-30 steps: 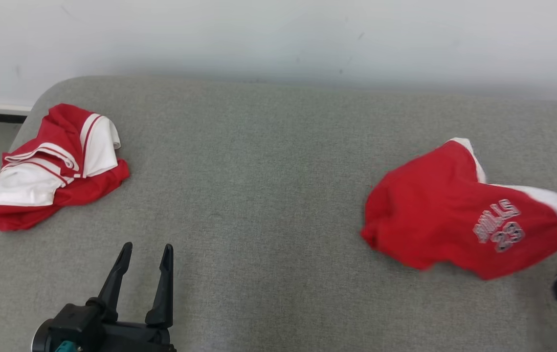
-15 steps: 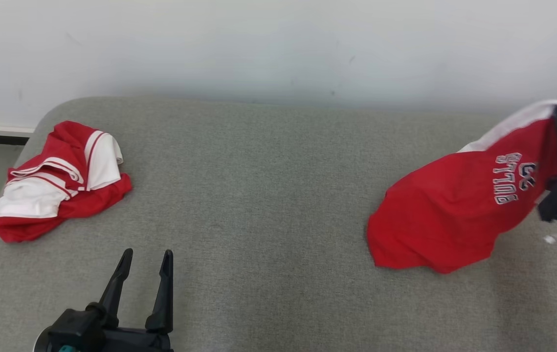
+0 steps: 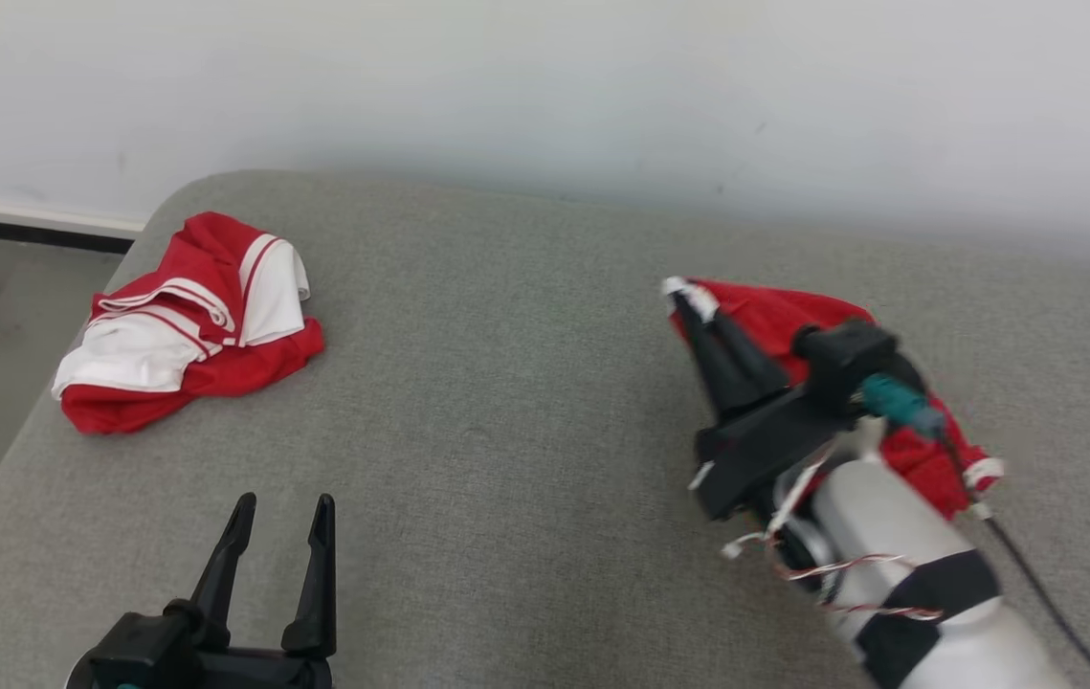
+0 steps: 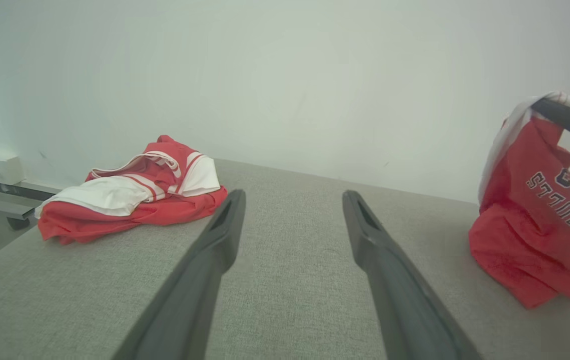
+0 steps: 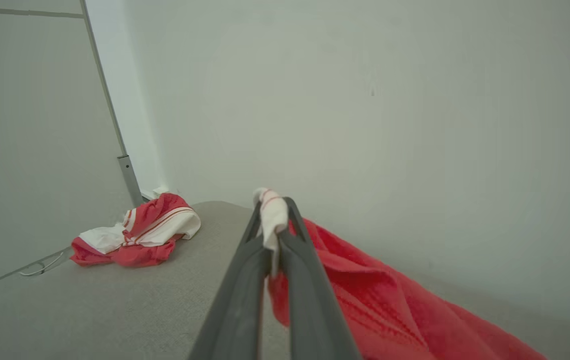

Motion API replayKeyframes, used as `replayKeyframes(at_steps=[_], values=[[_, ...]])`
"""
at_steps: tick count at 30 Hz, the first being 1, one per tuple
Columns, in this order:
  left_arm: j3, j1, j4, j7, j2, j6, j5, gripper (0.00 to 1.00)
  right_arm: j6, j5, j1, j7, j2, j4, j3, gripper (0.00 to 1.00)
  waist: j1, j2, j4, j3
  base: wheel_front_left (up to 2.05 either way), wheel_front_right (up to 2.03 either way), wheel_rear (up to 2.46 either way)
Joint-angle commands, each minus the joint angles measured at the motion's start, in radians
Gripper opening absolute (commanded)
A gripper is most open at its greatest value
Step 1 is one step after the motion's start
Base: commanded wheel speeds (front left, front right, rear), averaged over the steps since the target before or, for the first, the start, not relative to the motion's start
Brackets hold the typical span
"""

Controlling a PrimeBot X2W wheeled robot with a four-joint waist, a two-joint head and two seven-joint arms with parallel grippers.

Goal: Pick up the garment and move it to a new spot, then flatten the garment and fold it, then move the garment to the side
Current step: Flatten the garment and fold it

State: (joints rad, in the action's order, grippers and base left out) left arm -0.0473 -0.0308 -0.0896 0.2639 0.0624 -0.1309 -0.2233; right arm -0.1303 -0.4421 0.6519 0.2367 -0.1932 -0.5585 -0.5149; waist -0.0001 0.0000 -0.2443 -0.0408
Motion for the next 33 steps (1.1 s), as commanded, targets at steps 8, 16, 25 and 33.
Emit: replayKeyframes(at_steps=[8,16,25,33], values=[[-0.023,-0.030,-0.007,0.001,-0.008,0.002,-0.006,1.00,-0.001,-0.043,0.045,0.023,0.140,-0.131,-0.125,0.00,0.0001,0.0000,-0.061,-0.045,0.00,0.00,0.00],[-0.030,-0.037,-0.022,0.001,-0.010,0.002,-0.010,1.00,-0.001,-0.195,0.056,0.029,0.142,-0.136,-0.292,1.00,0.0001,0.0000,-0.079,-0.048,0.00,0.00,0.00],[-0.008,-0.016,-0.024,0.001,-0.011,0.003,0.003,1.00,-0.001,-0.183,0.047,0.030,0.142,-0.114,-0.199,1.00,0.0001,0.0000,-0.029,-0.020,0.00,0.00,0.00],[0.014,0.008,-0.015,0.001,-0.010,0.002,0.019,1.00,-0.001,-0.053,-0.075,0.030,0.057,0.017,0.040,1.00,0.0001,0.0000,0.038,0.026,0.00,0.00,0.00]])
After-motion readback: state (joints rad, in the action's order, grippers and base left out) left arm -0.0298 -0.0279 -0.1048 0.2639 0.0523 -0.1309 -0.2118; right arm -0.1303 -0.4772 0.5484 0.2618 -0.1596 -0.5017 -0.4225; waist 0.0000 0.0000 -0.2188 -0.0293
